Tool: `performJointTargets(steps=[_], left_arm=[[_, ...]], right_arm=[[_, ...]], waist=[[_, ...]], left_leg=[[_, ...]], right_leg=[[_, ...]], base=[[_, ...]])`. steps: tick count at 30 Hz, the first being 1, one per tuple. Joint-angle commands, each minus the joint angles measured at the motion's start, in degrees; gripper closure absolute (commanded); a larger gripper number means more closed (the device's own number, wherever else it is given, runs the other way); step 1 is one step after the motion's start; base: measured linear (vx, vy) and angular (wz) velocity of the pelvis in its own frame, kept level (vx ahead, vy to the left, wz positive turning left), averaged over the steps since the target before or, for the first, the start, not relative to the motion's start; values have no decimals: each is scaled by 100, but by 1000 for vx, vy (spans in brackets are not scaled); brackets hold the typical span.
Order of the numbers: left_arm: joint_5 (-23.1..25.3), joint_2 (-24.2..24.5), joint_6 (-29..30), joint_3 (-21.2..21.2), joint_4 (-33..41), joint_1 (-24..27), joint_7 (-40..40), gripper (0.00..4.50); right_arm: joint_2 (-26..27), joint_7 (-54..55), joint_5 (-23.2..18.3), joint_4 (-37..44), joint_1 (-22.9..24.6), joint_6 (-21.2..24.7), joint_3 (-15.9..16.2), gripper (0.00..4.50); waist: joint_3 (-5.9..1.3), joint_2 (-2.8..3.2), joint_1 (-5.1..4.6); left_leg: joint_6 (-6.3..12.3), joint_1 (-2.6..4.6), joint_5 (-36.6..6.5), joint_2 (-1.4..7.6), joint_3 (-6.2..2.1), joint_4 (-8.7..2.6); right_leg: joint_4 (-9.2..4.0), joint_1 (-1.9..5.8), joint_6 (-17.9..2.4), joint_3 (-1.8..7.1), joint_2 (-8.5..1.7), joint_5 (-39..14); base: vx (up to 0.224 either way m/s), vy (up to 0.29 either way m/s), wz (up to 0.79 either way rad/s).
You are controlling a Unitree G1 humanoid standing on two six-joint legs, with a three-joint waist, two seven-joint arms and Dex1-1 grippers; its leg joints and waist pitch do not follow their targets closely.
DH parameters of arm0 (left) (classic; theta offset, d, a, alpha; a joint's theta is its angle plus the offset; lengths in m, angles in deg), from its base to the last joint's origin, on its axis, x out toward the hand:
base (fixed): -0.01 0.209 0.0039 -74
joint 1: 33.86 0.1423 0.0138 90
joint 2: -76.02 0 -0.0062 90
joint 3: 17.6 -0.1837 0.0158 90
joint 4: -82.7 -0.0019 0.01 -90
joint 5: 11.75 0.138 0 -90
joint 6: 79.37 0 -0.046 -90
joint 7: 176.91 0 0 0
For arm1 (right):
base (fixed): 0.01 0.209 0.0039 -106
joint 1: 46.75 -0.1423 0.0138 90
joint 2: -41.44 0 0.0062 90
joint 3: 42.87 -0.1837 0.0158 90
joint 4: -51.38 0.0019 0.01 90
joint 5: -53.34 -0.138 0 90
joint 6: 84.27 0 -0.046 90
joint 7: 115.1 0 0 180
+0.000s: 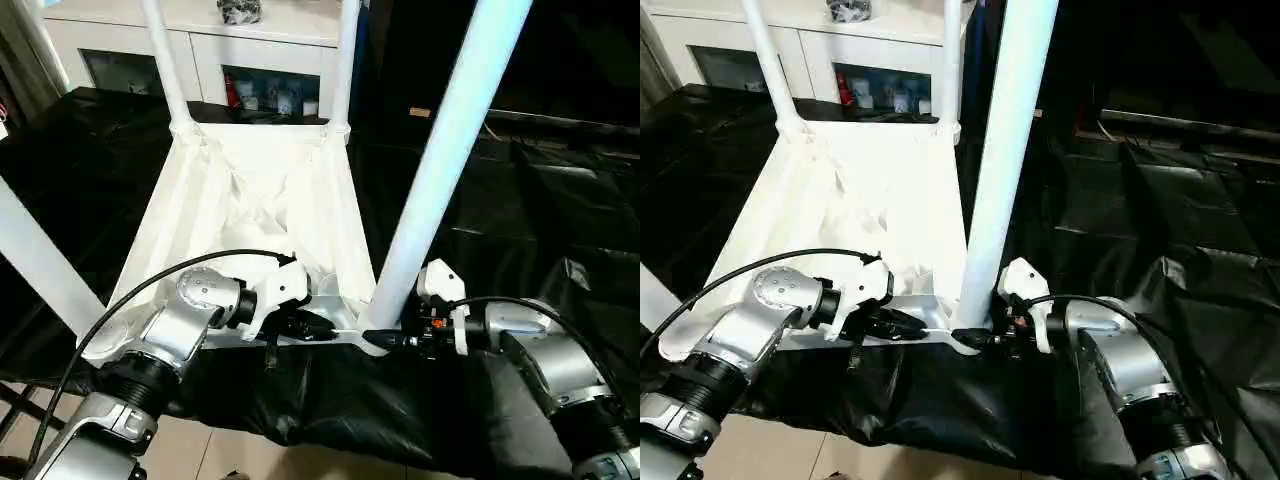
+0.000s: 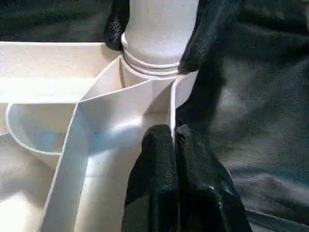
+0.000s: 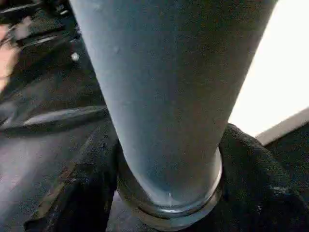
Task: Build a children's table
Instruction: Rotate leg to tighten
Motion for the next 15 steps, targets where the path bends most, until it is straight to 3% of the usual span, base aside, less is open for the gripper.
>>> performJointTargets(steps=[1, 2, 4, 5, 6, 9, 11, 13, 15], left_arm=[[231, -145, 67, 5, -169, -108, 523, 450], [299, -452, 202, 24, -212, -150, 993, 450], [334, -662, 294, 30, -234, -167, 1286, 450], [351, -788, 352, 30, -247, -176, 1460, 450], [361, -971, 439, 12, -248, -175, 1648, 450], [405, -1337, 537, -82, -294, -167, 2008, 450], [460, -1469, 518, -130, -348, -173, 2138, 450], [507, -1501, 467, -166, -366, -180, 2141, 450], [552, -1450, 395, -184, -275, -158, 2020, 450]], right_arm=[[187, 484, 150, -86, -30, -95, 37, 185], [584, 1321, 235, -220, 36, -108, -145, 185], [830, 1765, 268, -266, 100, -91, -224, 185], [975, 2008, 286, -289, 142, -91, -263, 185], [1180, 2391, 361, -330, 179, -118, -290, 185], [1643, 3162, 517, -480, 162, -159, -310, 185], [1826, 3387, 583, -591, 103, -228, -279, 185], [1933, 3444, 579, -651, 38, -310, -282, 185], [2066, 3348, 465, -600, -23, -488, -338, 129]], waist=[[-292, -13, -21], [-281, -15, -49], [-272, 1, -80], [-275, -14, -126], [-275, 13, -133], [-274, 7, -206], [-269, 38, -227], [-265, 31, -240], [-265, 82, -238]], left_leg=[[11, 95, -1835, 130, -76, -370], [-28, 94, -1928, 123, -87, -383], [-71, 104, -2027, 120, -94, -384], [-103, 68, -2111, 112, -127, -400], [-106, 78, -2139, 113, -130, -403], [-70, 80, -2245, 107, -133, -406], [-46, 101, -2370, 82, -138, -395], [-20, 89, -2421, 83, -141, -400], [-19, 92, -2504, 77, -151, -409]], right_leg=[[-448, 211, -951, 197, -272, -2191], [-470, 199, -863, 191, -264, -2380], [-490, 177, -799, 191, -271, -2561], [-513, 198, -659, 166, -276, -2815], [-527, 191, -631, 164, -280, -2857], [-561, 166, -610, 156, -259, -2830], [-600, 144, -560, 145, -265, -3015], [-618, 142, -512, 141, -257, -3051], [-620, 140, -494, 139, -256, -3057]], base=[[0, 0, 0], [0, 0, 0], [0, 0, 0], [0, 0, 0], [0, 0, 0], [0, 0, 0], [0, 0, 0], [0, 0, 0], [0, 0, 0]])
